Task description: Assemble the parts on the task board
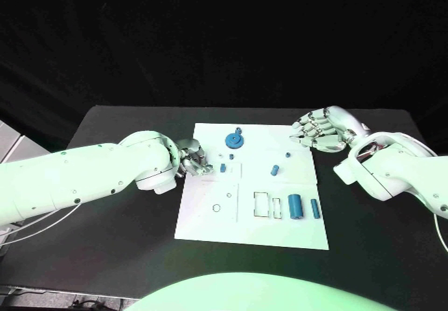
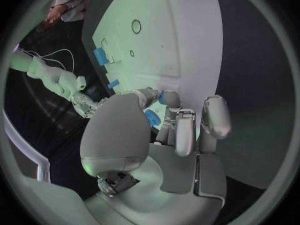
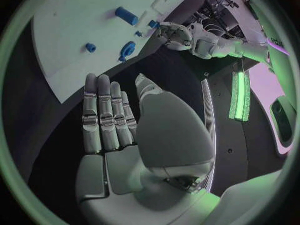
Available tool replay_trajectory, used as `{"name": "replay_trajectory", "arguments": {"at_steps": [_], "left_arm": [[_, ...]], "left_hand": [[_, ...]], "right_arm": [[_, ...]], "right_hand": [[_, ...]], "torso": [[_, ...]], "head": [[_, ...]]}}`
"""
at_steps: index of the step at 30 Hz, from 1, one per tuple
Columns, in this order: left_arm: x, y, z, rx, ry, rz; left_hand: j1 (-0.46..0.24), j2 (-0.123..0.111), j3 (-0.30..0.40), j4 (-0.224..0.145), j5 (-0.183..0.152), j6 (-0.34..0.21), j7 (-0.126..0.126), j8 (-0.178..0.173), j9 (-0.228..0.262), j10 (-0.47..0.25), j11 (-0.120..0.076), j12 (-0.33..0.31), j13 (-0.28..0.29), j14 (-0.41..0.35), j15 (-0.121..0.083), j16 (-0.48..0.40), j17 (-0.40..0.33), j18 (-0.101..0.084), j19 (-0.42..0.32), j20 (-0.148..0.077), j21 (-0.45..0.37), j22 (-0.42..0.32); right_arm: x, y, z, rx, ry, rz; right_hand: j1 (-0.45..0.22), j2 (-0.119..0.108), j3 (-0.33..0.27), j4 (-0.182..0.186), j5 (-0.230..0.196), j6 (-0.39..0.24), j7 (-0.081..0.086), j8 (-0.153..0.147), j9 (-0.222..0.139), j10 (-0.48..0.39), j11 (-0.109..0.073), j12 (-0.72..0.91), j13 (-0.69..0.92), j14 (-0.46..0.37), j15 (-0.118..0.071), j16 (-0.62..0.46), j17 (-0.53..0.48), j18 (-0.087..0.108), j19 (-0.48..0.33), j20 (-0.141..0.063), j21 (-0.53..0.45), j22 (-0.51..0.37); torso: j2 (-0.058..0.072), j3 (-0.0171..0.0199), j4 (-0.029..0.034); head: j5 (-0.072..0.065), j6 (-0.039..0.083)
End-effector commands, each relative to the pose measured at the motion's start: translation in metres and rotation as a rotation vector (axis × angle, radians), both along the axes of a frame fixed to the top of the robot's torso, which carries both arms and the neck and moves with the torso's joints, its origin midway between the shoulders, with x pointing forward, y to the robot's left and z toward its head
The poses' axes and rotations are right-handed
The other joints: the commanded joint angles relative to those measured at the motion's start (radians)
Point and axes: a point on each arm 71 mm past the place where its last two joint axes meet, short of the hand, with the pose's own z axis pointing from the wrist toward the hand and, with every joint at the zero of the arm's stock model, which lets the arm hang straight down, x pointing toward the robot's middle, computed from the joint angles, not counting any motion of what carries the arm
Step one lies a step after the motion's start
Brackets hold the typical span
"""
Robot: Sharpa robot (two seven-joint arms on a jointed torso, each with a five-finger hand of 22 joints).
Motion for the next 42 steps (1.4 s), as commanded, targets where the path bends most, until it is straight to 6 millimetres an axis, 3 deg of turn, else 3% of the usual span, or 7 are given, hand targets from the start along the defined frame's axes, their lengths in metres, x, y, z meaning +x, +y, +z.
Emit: {"name": "replay_trajectory", "arguments": {"at_steps": [1,18,20,21,29,33,42], "left_arm": [[-0.001,-0.003,0.0,-0.047,0.013,0.003],[0.003,0.008,0.001,-0.133,0.124,0.005],[0.005,0.01,0.004,-0.145,0.145,0.001],[0.007,0.011,0.005,-0.149,0.155,-0.003],[0.019,0.014,0.019,-0.165,0.197,-0.057],[0.027,0.015,0.026,-0.175,0.222,-0.095],[0.042,0.016,0.033,-0.194,0.324,-0.151]], "left_hand": [[-0.018,0.008,0.143,-0.128,-0.009,-0.01,0.001,0.011,-0.001,-0.001,0.004,-0.005,-0.002,0.069,0.001,-0.003,0.174,0.02,-0.005,0.0,-0.006,-0.002],[-0.098,0.026,0.233,-0.212,-0.032,-0.02,0.0,0.036,-0.021,-0.022,0.004,-0.01,-0.021,0.063,0.002,-0.008,0.163,0.026,-0.028,0.004,-0.021,-0.021],[-0.119,0.033,0.252,-0.233,-0.066,-0.023,0.0,0.04,-0.027,-0.028,0.004,-0.008,-0.023,0.061,0.002,-0.009,0.161,0.027,-0.033,0.005,-0.023,-0.022],[-0.13,0.035,0.286,-0.256,-0.147,-0.028,0.0,0.042,-0.031,-0.037,0.003,-0.009,-0.025,0.06,0.001,-0.009,0.159,0.028,-0.037,0.004,-0.024,-0.024],[-0.193,0.055,0.364,-0.304,-0.247,-0.039,0.001,0.058,-0.033,-0.058,0.005,-0.003,-0.033,0.052,0.005,-0.014,0.147,0.032,-0.057,0.008,-0.034,-0.035],[-0.219,0.046,0.402,-0.358,-0.247,-0.008,-0.004,0.045,-0.037,-0.026,-0.001,0.022,0.008,0.064,0.0,0.001,0.173,0.028,-0.043,0.004,-0.017,-0.015],[-0.246,0.052,0.418,-0.379,-0.247,0.01,-0.005,0.025,-0.039,-0.015,-0.002,0.024,0.016,0.069,-0.001,0.007,0.183,0.025,-0.035,0.002,-0.006,-0.002]], "right_arm": [[0.0,0.001,0.001,0.013,-0.012,0.01],[-0.001,0.0,-0.001,0.007,0.005,0.015],[-0.001,0.0,-0.001,0.006,0.006,0.016],[-0.001,0.001,-0.001,0.006,0.007,0.016],[-0.001,0.002,-0.001,0.006,0.009,0.02],[-0.001,0.003,-0.001,0.007,0.009,0.024],[-0.002,0.006,-0.001,0.009,0.01,0.032]], "right_hand": [[0.001,-0.012,0.009,0.0,0.005,-0.006,0.0,-0.001,-0.001,0.004,0.002,-0.005,-0.003,0.003,0.007,-0.006,-0.002,0.005,0.002,0.005,-0.005,-0.003],[0.003,-0.021,0.021,0.0,0.041,-0.009,0.002,0.001,-0.005,0.002,0.004,-0.004,-0.031,0.009,0.01,-0.033,-0.014,0.005,0.009,0.008,-0.02,-0.034],[0.003,-0.021,0.022,-0.001,0.043,-0.009,0.002,0.001,-0.006,0.002,0.004,-0.004,-0.033,0.009,0.01,-0.035,-0.015,0.005,0.009,0.008,-0.021,-0.037],[0.003,-0.022,0.022,-0.001,0.044,-0.009,0.002,0.001,-0.006,0.002,0.004,-0.004,-0.034,0.009,0.01,-0.036,-0.015,0.005,0.009,0.008,-0.021,-0.037],[0.004,-0.024,0.025,-0.001,0.051,-0.01,0.002,0.001,-0.007,0.0,0.005,-0.004,-0.04,0.009,0.011,-0.042,-0.018,0.004,0.008,0.008,-0.024,-0.043],[0.006,-0.026,0.03,-0.001,0.056,-0.01,0.002,0.002,-0.007,-0.003,0.006,-0.006,-0.047,0.007,0.012,-0.049,-0.021,0.004,0.007,0.009,-0.028,-0.05],[0.01,-0.027,0.037,-0.003,0.06,-0.009,0.002,0.003,-0.009,-0.006,0.006,-0.008,-0.056,0.005,0.013,-0.06,-0.025,0.004,0.006,0.011,-0.033,-0.059]], "torso": [[0.0,0.0007,-0.0006],[-0.001,0.0012,-0.0001],[-0.001,0.0018,-0.0006],[0.0,0.0018,-0.0007],[0.0,0.0005,-0.0008],[0.0,0.0012,-0.0009],[0.0,0.0008,-0.0007]], "head": [[0.0,0.001],[-0.001,0.003],[0.0,0.003],[0.0,0.004],[0.0,0.005],[0.001,0.008],[0.002,0.009]]}}
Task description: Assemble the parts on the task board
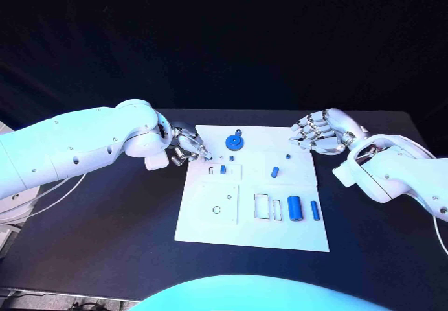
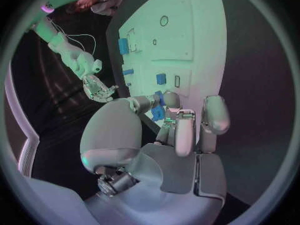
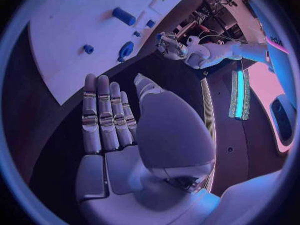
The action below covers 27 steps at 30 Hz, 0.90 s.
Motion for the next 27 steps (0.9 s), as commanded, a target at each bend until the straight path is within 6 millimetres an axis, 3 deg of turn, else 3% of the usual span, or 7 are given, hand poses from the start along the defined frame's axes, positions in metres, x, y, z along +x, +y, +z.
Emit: {"name": "replay_trajectory", "arguments": {"at_steps": [1,12,18,19,20,23,27], "left_arm": [[-0.001,-0.007,0.0,-0.048,0.107,-0.097],[0.017,-0.014,0.007,0.067,0.119,-0.165],[0.022,-0.019,0.008,0.184,0.055,-0.173],[0.023,-0.02,0.009,0.203,0.039,-0.17],[0.024,-0.021,0.009,0.219,0.024,-0.168],[0.025,-0.023,0.009,0.252,-0.002,-0.162],[0.024,-0.026,0.008,0.279,-0.015,-0.159]], "left_hand": [[-0.013,0.005,0.199,-0.205,0.003,0.022,-0.016,-0.005,0.0,0.008,0.002,0.006,0.002,0.07,-0.001,0.004,0.186,0.009,0.006,-0.003,0.006,0.002],[-0.13,0.041,0.257,-0.292,0.02,0.044,-0.019,-0.012,0.048,0.035,0.0,0.015,0.019,0.085,-0.002,0.021,0.218,0.003,0.025,-0.005,0.032,0.032],[-0.18,0.045,0.27,-0.335,0.101,0.077,-0.027,-0.029,0.066,0.072,-0.008,0.033,0.054,0.099,-0.009,0.036,0.252,-0.004,0.052,-0.013,0.058,0.063],[-0.19,0.046,0.27,-0.342,0.122,0.085,-0.029,-0.034,0.071,0.078,-0.01,0.034,0.057,0.102,-0.011,0.039,0.258,-0.005,0.056,-0.014,0.062,0.067],[-0.205,0.044,0.269,-0.351,0.171,0.098,-0.033,-0.038,0.078,0.096,-0.013,0.044,0.075,0.104,-0.014,0.041,0.263,-0.009,0.069,-0.017,0.073,0.081],[-0.226,0.044,0.266,-0.365,0.23,0.116,-0.038,-0.048,0.089,0.115,-0.02,0.049,0.089,0.104,-0.02,0.041,0.263,-0.012,0.079,-0.023,0.082,0.09],[-0.239,0.045,0.264,-0.376,0.269,0.13,-0.042,-0.057,0.099,0.131,-0.024,0.054,0.102,0.104,-0.024,0.041,0.263,-0.015,0.092,-0.027,0.092,0.103]], "right_arm": [[-0.001,0.003,0.0,0.0,0.002,0.025],[-0.001,0.005,-0.001,-0.002,0.004,0.03],[-0.001,0.005,-0.001,-0.003,0.004,0.032],[-0.001,0.006,-0.001,-0.004,0.004,0.032],[-0.001,0.006,-0.001,-0.004,0.004,0.033],[-0.001,0.006,-0.001,-0.004,0.004,0.033],[-0.001,0.006,-0.001,-0.005,0.004,0.034]], "right_hand": [[0.007,-0.011,0.008,-0.001,0.009,-0.006,0.0,0.003,-0.002,-0.004,0.001,-0.004,-0.005,-0.001,0.007,-0.007,-0.002,0.004,0.001,0.006,-0.005,-0.004],[0.026,-0.022,0.026,-0.006,0.021,-0.007,0.0,0.004,-0.004,-0.002,0.001,-0.005,-0.022,0.003,0.006,-0.021,-0.008,0.004,0.004,0.006,-0.008,-0.018],[0.037,-0.027,0.038,-0.008,0.028,-0.007,0.0,0.004,-0.006,0.0,0.001,-0.006,-0.031,0.005,0.006,-0.028,-0.011,0.004,0.004,0.005,-0.009,-0.024],[0.038,-0.027,0.04,-0.008,0.029,-0.007,0.0,0.004,-0.006,0.0,0.001,-0.006,-0.032,0.005,0.006,-0.029,-0.011,0.004,0.004,0.005,-0.009,-0.025],[0.04,-0.028,0.043,-0.008,0.031,-0.007,0.0,0.004,-0.006,0.0,0.001,-0.006,-0.034,0.005,0.006,-0.031,-0.012,0.004,0.004,0.005,-0.009,-0.026],[0.044,-0.031,0.048,-0.009,0.034,-0.007,0.0,0.004,-0.007,0.001,0.001,-0.006,-0.037,0.006,0.006,-0.034,-0.013,0.004,0.004,0.005,-0.01,-0.029],[0.046,-0.032,0.051,-0.009,0.037,-0.007,0.001,0.004,-0.007,0.002,0.001,-0.007,-0.04,0.006,0.006,-0.036,-0.014,0.004,0.004,0.005,-0.01,-0.03]], "torso": [[0.0,-0.0003,-0.0007],[0.0,-0.0011,0.0009],[-0.001,-0.0006,0.0017],[-0.001,-0.0003,0.0017],[-0.001,-0.0001,0.0019],[-0.001,-0.0007,0.0009],[-0.002,-0.0013,0.0015]], "head": [[0.0,0.0],[0.003,0.0],[0.005,-0.001],[0.006,-0.001],[0.006,-0.001],[0.009,-0.001],[0.01,-0.002]]}}
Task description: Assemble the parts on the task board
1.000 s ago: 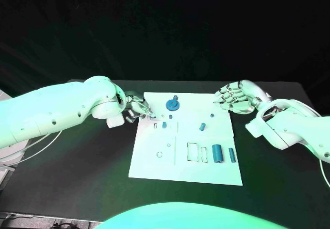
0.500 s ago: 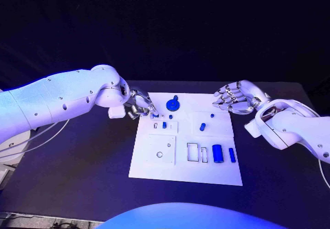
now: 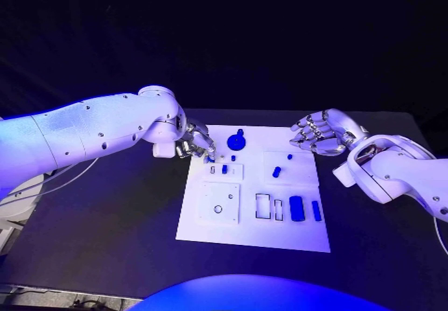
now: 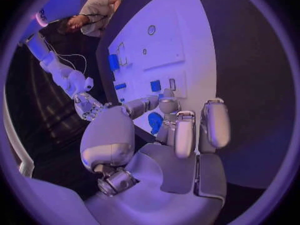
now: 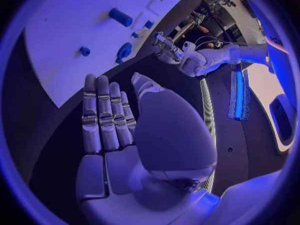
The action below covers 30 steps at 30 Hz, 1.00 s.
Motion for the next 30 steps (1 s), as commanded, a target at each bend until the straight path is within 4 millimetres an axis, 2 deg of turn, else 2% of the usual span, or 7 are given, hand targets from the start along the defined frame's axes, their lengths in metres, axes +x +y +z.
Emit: {"name": "replay_trajectory", "arguments": {"at_steps": [1,6,12,16,20,22,30], "left_arm": [[0.002,-0.001,0.001,0.081,-0.063,0.006],[0.0,-0.006,0.001,0.109,-0.107,0.012],[-0.003,-0.012,-0.001,0.131,-0.115,-0.007],[-0.006,-0.018,-0.004,0.143,-0.094,-0.034],[-0.007,-0.023,-0.005,0.152,-0.077,-0.057],[-0.007,-0.024,-0.006,0.159,-0.063,-0.07],[-0.009,-0.026,-0.01,0.189,0.01,-0.119]], "left_hand": [[-0.013,0.004,0.208,-0.22,0.026,0.05,-0.037,-0.009,0.007,0.017,-0.005,0.007,0.009,0.104,-0.007,0.003,0.263,-0.017,0.012,-0.001,0.01,0.044],[-0.032,0.004,0.201,-0.227,0.083,0.07,-0.042,-0.021,0.021,0.042,-0.009,0.018,0.035,0.104,-0.01,0.003,0.263,-0.02,0.024,-0.005,0.019,0.056],[-0.045,0.003,0.197,-0.231,0.128,0.086,-0.046,-0.029,0.033,0.063,-0.013,0.03,0.059,0.104,-0.013,0.003,0.263,-0.024,0.037,-0.008,0.029,0.07],[-0.047,0.003,0.197,-0.232,0.139,0.09,-0.047,-0.031,0.035,0.066,-0.014,0.031,0.063,0.104,-0.014,0.003,0.263,-0.025,0.04,-0.009,0.031,0.072],[-0.048,0.002,0.196,-0.232,0.147,0.092,-0.048,-0.033,0.037,0.069,-0.015,0.032,0.066,0.104,-0.014,0.003,0.263,-0.025,0.04,-0.009,0.032,0.073],[-0.05,0.002,0.194,-0.233,0.163,0.097,-0.049,-0.037,0.04,0.073,-0.015,0.034,0.07,0.104,-0.015,0.003,0.263,-0.025,0.041,-0.009,0.033,0.074],[-0.05,0.002,0.193,-0.233,0.169,0.099,-0.049,-0.039,0.041,0.073,-0.016,0.031,0.066,0.104,-0.015,0.003,0.263,-0.025,0.04,-0.009,0.032,0.073]], "right_arm": [[-0.001,0.002,0.0,-0.005,-0.001,0.022],[-0.001,0.002,0.0,-0.005,-0.001,0.022],[-0.001,0.002,-0.001,-0.005,0.0,0.023],[-0.001,0.002,-0.001,-0.005,0.0,0.024],[-0.001,0.003,-0.001,-0.005,0.001,0.024],[-0.001,0.003,-0.002,-0.005,0.001,0.025],[-0.001,0.003,-0.002,-0.005,0.0,0.024]], "right_hand": [[0.013,0.001,0.009,-0.001,0.006,-0.005,0.002,0.004,-0.002,0.002,0.0,-0.007,-0.003,0.003,0.003,-0.006,-0.002,0.004,0.004,0.005,-0.006,-0.002],[0.016,-0.002,0.015,-0.002,0.013,-0.005,0.003,0.004,-0.002,0.003,0.0,-0.007,-0.008,0.004,0.003,-0.01,-0.003,0.004,0.004,0.005,-0.006,-0.005],[0.017,-0.004,0.019,-0.001,0.017,-0.005,0.003,0.005,-0.003,0.003,0.001,-0.008,-0.01,0.005,0.003,-0.011,-0.004,0.003,0.004,0.005,-0.006,-0.006],[0.018,-0.006,0.023,-0.002,0.022,-0.005,0.003,0.005,-0.003,0.004,0.001,-0.008,-0.014,0.006,0.003,-0.014,-0.005,0.003,0.004,0.004,-0.006,-0.008],[0.018,-0.007,0.025,-0.001,0.024,-0.005,0.003,0.005,-0.003,0.004,0.001,-0.008,-0.015,0.006,0.003,-0.015,-0.005,0.003,0.004,0.004,-0.006,-0.009],[0.018,-0.007,0.025,-0.001,0.024,-0.005,0.003,0.005,-0.003,0.004,0.001,-0.008,-0.015,0.006,0.003,-0.015,-0.005,0.003,0.004,0.004,-0.006,-0.009],[0.017,-0.01,0.027,0.0,0.028,-0.007,0.004,0.004,-0.004,0.003,0.002,-0.009,-0.018,0.006,0.004,-0.017,-0.006,0.003,0.004,0.005,-0.006,-0.011]], "torso": [[0.0,-0.0003,-0.0002],[0.001,-0.0004,-0.0004],[0.001,-0.0001,0.0001],[0.001,-0.0011,-0.001],[0.001,-0.0002,-0.0013],[0.001,0.0001,-0.0015],[0.002,0.001,-0.0011]], "head": [[0.004,-0.001],[0.005,-0.001],[0.006,-0.003],[0.008,-0.003],[0.01,-0.004],[0.01,-0.005],[0.011,-0.007]]}}
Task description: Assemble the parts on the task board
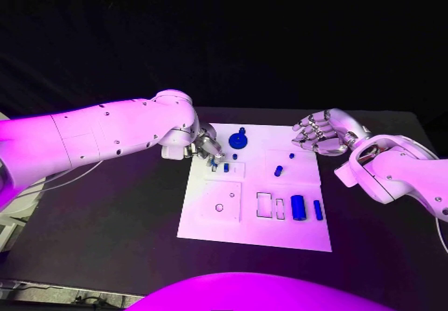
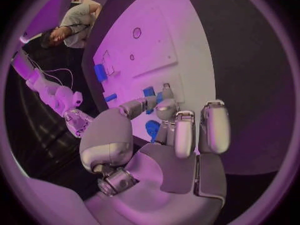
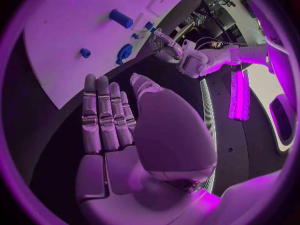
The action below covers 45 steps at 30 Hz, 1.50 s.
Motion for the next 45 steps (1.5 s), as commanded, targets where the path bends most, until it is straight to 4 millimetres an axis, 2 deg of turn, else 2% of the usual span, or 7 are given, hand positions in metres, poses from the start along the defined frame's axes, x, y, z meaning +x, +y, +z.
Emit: {"name": "replay_trajectory", "arguments": {"at_steps": [1,24,38,45], "left_arm": [[-0.003,-0.002,-0.0023,0.035,0.064,-0.045],[0.0024,-0.0037,-0.0034,0.032,0.035,-0.021],[-0.0016,-0.0038,-0.0092,0.041,0.037,-0.023],[-0.0028,-0.0022,-0.0114,0.048,0.035,-0.023]], "left_hand": [[0.002,0.012,0.208,-0.217,0.004,0.042,-0.038,-0.007,0.001,0.003,0.0,0.003,-0.002,0.106,-0.006,0.003,0.263,-0.01,0.007,0.0,0.004,0.074],[0.002,0.014,0.205,-0.215,0.008,0.043,-0.038,-0.009,0.002,0.0,0.0,-0.004,-0.015,0.106,-0.007,0.003,0.263,-0.009,0.005,0.0,0.003,0.072],[0.002,0.014,0.205,-0.214,0.007,0.043,-0.037,-0.01,0.002,0.0,0.0,-0.004,-0.013,0.106,-0.007,0.003,0.263,-0.009,0.005,0.0,0.003,0.072],[0.002,0.015,0.203,-0.214,0.007,0.042,-0.037,-0.011,0.003,0.0,0.0,-0.004,-0.012,0.106,-0.007,0.003,0.263,-0.009,0.005,0.0,0.003,0.072]], "right_arm": [[-0.0007,0.0019,-0.0001,-0.003,-0.004,0.02],[-0.0007,0.0022,-0.0002,-0.001,-0.004,0.019],[-0.001,0.0021,-0.0004,-0.001,-0.001,0.02],[-0.0011,0.0019,-0.0004,-0.001,-0.003,0.02]], "right_hand": [[0.005,-0.006,0.007,0.001,0.005,-0.006,0.004,0.004,-0.001,0.003,0.002,-0.005,-0.001,0.006,0.004,-0.005,-0.001,0.003,0.004,0.005,-0.006,-0.002],[0.002,-0.01,0.013,0.003,0.011,-0.007,0.005,0.003,-0.003,0.001,0.003,-0.007,-0.008,0.004,0.006,-0.011,-0.003,0.002,0.001,0.006,-0.007,-0.006],[0.002,-0.01,0.013,0.003,0.011,-0.007,0.005,0.003,-0.003,0.001,0.003,-0.007,-0.008,0.004,0.006,-0.011,-0.003,0.002,0.001,0.006,-0.007,-0.006],[0.001,-0.011,0.015,0.004,0.012,-0.008,0.005,0.003,-0.003,0.001,0.004,-0.008,-0.009,0.004,0.006,-0.012,-0.003,0.002,0.001,0.006,-0.007,-0.007]], "torso": [[0.0,0.0006,0.0],[0.0,0.0001,0.0007],[0.0,-0.0005,-0.0001],[0.0,0.0004,0.0008]], "head": [[0.001,0.0],[0.001,-0.003],[-0.001,-0.005],[-0.001,-0.009]]}}
